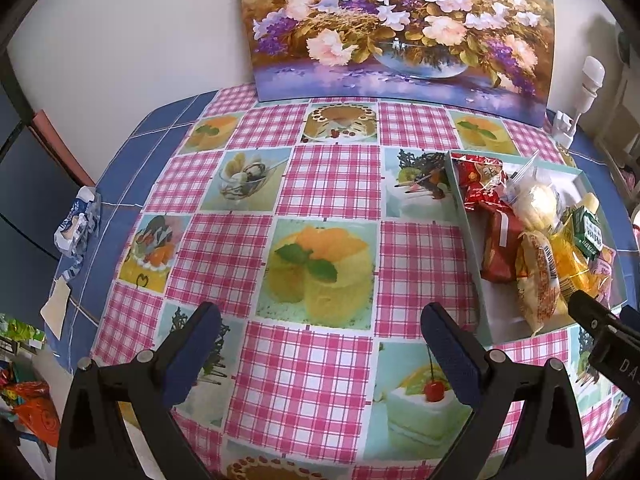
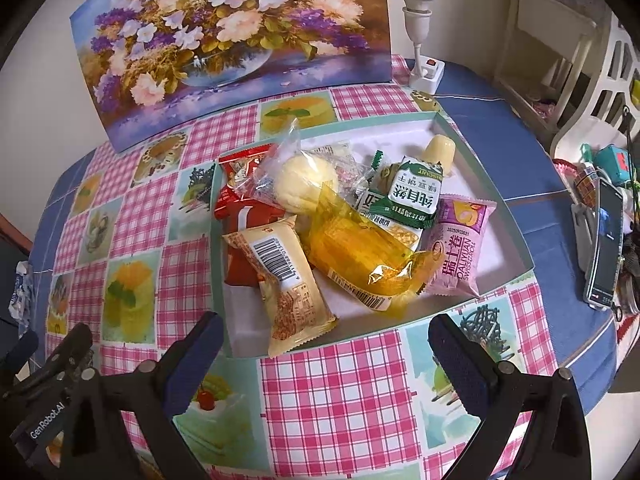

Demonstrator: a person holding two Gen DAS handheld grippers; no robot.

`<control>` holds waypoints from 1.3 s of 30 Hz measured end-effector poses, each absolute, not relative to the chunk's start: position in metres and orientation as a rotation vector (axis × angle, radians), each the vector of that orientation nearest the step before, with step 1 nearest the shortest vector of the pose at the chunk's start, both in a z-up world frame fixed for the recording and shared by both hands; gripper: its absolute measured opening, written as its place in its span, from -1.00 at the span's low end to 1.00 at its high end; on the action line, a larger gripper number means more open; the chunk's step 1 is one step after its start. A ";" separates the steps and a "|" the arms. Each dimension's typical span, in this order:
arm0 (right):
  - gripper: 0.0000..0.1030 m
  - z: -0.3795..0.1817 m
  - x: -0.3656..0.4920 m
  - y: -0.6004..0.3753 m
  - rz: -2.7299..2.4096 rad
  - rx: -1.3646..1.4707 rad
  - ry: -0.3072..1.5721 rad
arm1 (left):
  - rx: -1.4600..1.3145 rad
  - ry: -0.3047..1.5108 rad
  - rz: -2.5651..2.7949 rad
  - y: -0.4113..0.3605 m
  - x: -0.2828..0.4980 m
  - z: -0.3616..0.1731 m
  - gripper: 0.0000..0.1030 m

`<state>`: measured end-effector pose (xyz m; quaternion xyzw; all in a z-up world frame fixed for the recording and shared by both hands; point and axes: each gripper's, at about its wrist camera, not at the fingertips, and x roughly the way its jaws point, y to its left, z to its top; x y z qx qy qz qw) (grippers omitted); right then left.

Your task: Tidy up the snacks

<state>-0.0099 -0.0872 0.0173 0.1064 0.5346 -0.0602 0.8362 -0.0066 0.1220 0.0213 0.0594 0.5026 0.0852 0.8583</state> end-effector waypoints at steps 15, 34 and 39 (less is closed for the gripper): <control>1.00 0.014 -0.008 -0.086 -0.129 0.226 1.144 | 0.135 1.056 0.154 0.122 -0.006 0.019 0.94; 1.00 0.017 -0.005 -0.080 -0.125 0.183 1.131 | 0.149 1.032 0.145 0.122 -0.004 0.024 0.94; 1.00 0.019 -0.004 -0.079 -0.144 0.157 1.124 | 0.148 1.026 0.143 0.122 -0.004 0.025 0.95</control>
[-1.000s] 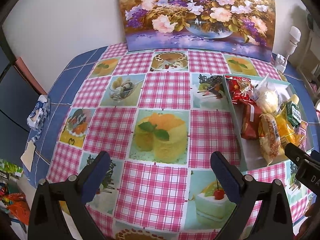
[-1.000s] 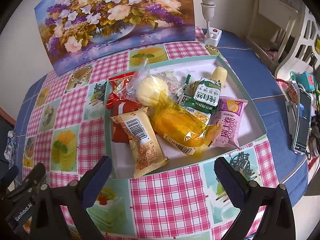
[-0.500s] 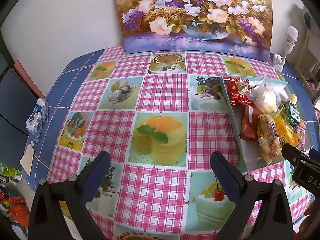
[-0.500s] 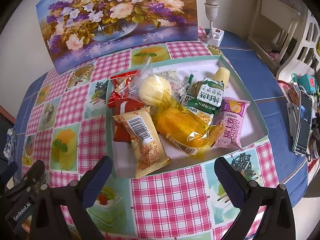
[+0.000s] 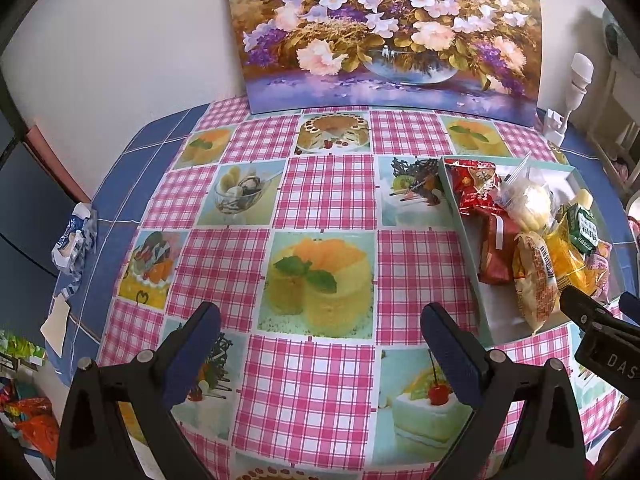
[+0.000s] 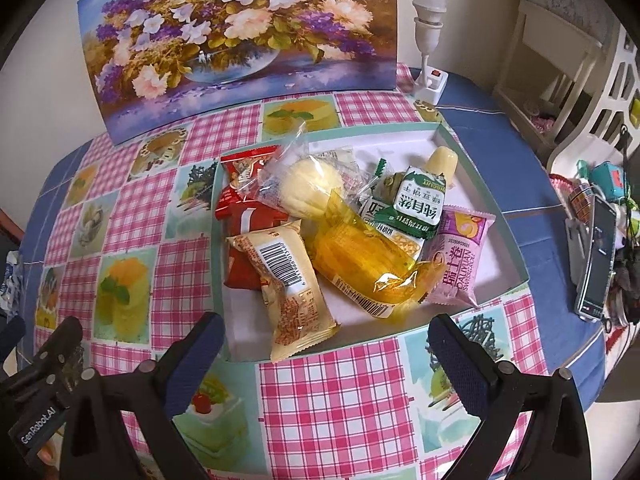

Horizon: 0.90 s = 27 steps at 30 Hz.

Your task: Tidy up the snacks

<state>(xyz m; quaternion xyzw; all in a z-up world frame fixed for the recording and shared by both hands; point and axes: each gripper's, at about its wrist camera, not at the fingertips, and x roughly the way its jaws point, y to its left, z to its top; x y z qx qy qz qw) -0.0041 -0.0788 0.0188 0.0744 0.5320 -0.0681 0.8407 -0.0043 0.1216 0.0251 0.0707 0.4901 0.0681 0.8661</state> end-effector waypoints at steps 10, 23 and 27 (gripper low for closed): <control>1.00 0.027 -0.005 -0.081 -0.159 0.159 1.091 | 0.157 1.022 0.140 0.120 -0.005 0.025 0.95; 1.00 0.037 -0.007 -0.072 -0.140 0.123 1.039 | 0.160 1.020 0.140 0.119 -0.005 0.026 0.95; 1.00 0.040 -0.009 -0.072 -0.125 0.143 1.023 | 0.160 1.020 0.140 0.119 -0.005 0.025 0.95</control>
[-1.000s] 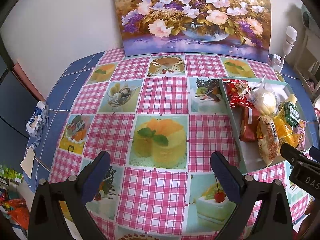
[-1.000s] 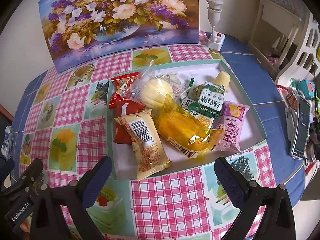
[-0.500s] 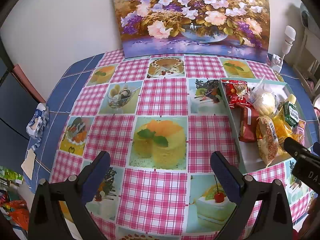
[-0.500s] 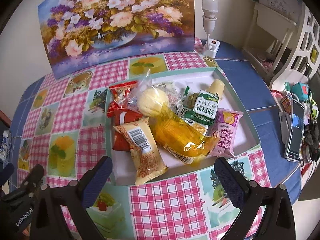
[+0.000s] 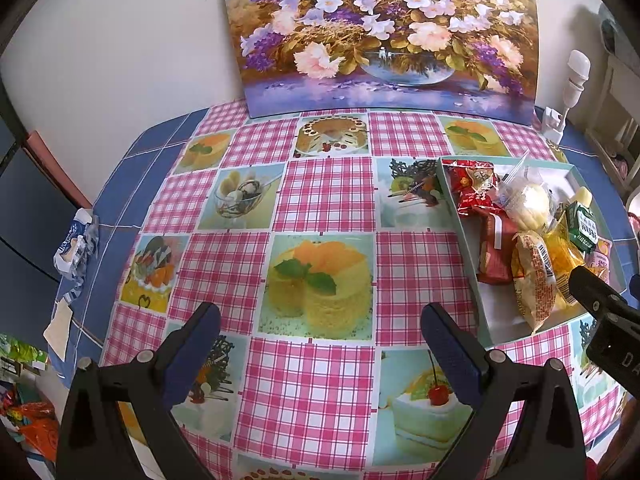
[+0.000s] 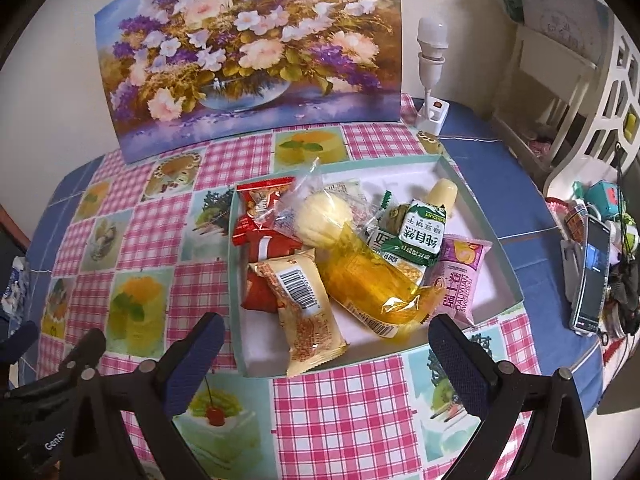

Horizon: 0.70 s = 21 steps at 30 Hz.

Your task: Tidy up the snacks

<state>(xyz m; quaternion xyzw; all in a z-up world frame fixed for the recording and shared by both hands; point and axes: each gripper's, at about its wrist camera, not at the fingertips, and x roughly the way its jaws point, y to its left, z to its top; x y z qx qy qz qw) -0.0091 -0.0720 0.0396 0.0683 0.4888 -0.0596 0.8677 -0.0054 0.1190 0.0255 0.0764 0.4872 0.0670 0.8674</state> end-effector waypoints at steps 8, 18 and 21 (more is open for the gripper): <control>1.00 0.041 -0.011 -0.068 -0.101 0.153 1.015 | 0.165 1.016 0.135 0.119 -0.006 0.028 0.95; 1.00 0.043 -0.012 -0.070 -0.093 0.157 1.009 | 0.160 1.011 0.137 0.121 -0.006 0.029 0.95; 1.00 0.043 -0.012 -0.069 -0.086 0.157 1.009 | 0.152 1.006 0.144 0.122 -0.006 0.030 0.95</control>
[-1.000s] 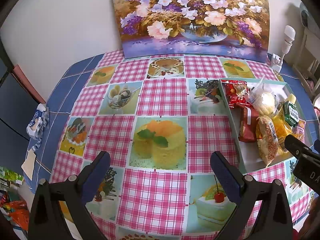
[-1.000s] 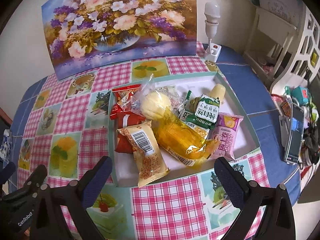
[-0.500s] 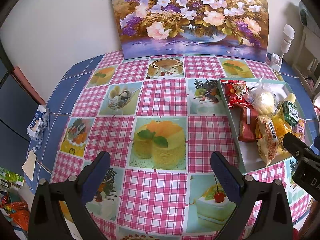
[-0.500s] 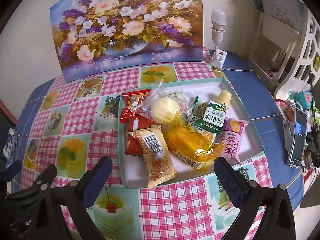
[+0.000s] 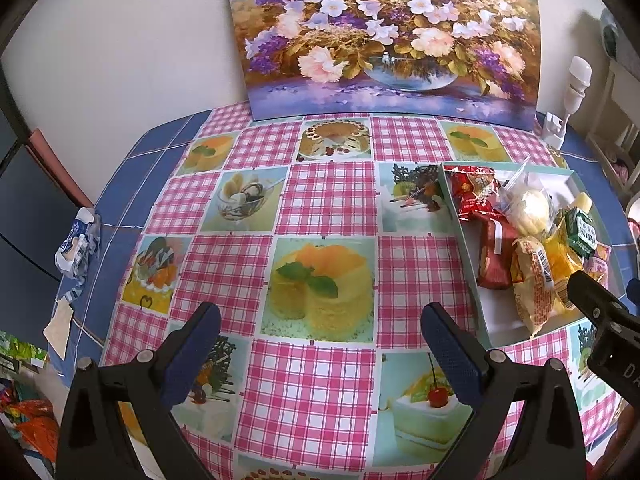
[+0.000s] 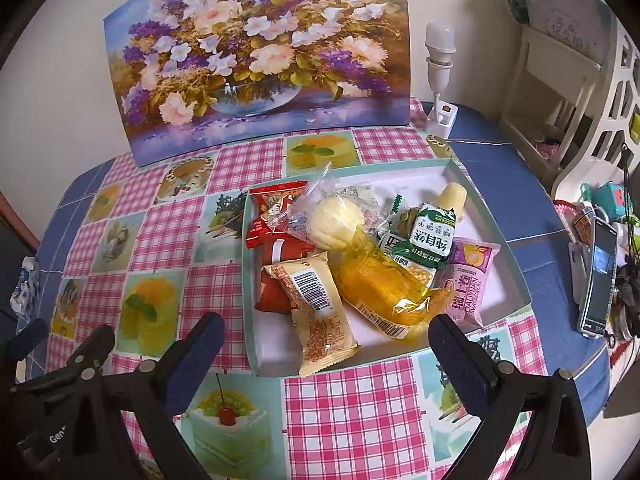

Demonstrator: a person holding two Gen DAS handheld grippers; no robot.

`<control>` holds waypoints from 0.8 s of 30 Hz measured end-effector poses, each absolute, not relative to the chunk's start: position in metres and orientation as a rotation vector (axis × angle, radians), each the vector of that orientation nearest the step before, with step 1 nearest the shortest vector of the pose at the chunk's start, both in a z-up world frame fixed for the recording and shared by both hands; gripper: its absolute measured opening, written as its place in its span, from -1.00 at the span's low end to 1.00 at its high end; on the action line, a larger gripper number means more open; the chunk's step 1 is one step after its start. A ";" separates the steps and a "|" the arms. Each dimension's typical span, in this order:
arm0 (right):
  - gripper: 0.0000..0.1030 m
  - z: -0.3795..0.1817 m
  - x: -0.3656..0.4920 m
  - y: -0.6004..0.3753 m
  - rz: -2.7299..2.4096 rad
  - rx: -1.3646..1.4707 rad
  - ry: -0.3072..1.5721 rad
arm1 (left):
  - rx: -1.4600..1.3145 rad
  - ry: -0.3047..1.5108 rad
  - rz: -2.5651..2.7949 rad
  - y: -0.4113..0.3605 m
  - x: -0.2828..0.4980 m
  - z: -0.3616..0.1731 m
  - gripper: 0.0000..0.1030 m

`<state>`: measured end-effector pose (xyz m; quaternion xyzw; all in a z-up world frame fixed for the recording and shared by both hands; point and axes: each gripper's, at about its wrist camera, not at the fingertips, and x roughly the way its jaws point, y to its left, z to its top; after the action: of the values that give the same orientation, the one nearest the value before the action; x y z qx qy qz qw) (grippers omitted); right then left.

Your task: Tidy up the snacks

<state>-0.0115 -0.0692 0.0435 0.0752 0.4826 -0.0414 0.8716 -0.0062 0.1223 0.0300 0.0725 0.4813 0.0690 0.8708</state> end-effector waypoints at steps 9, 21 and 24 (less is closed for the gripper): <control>1.00 0.041 -0.011 -0.068 -0.077 0.166 1.026 | 0.109 0.991 0.167 0.131 -0.007 0.035 0.95; 1.00 0.030 -0.007 -0.072 -0.103 0.176 1.084 | 0.077 0.986 0.176 0.136 -0.007 0.037 0.95; 1.00 0.025 -0.006 -0.073 -0.118 0.174 1.112 | 0.077 0.990 0.175 0.136 -0.007 0.036 0.94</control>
<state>-0.0059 -0.0727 0.0246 0.0823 0.5269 -0.0560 0.8441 -0.0069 0.1361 0.0359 0.0370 0.4744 0.0837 0.8755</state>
